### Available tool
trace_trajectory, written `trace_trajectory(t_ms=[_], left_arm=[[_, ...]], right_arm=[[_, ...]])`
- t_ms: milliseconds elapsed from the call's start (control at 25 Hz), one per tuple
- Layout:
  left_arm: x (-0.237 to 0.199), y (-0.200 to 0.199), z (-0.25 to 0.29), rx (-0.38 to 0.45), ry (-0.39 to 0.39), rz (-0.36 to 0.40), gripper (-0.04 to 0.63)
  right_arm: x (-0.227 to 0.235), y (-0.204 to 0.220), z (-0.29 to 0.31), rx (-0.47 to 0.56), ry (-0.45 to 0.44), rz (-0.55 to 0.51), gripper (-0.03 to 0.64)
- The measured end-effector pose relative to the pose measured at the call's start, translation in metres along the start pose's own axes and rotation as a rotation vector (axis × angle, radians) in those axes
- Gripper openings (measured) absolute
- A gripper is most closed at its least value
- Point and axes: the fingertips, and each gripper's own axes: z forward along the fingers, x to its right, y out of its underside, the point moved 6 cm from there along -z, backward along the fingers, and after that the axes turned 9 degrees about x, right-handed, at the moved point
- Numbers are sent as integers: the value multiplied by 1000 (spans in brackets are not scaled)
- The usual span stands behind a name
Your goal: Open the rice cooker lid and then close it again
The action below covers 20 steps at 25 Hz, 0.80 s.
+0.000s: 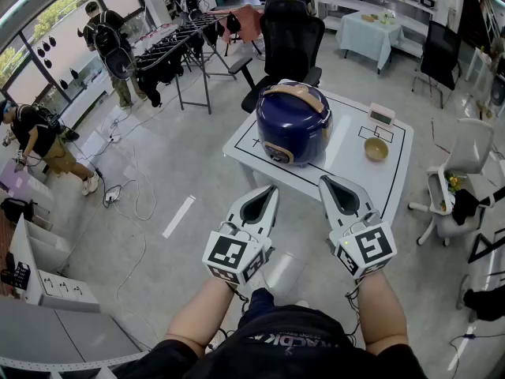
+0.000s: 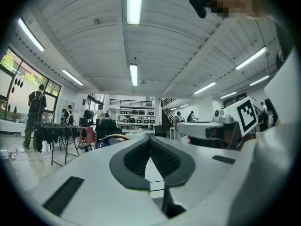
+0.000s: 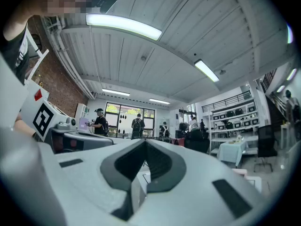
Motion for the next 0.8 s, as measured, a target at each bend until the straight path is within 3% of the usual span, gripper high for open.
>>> trace_trajectory(t_ms=[640,720,800], left_arm=[[-41,9,11,-4,-11,-16,6],[-52,10,14,-7,-2,-21,33],[-65,11,19,-12,15,-23,122]], right_arm=[[1,17,36,-9,13,29,3],[0,20,48,-6,6,40,51],[1,23,62,-7,13,34,141]])
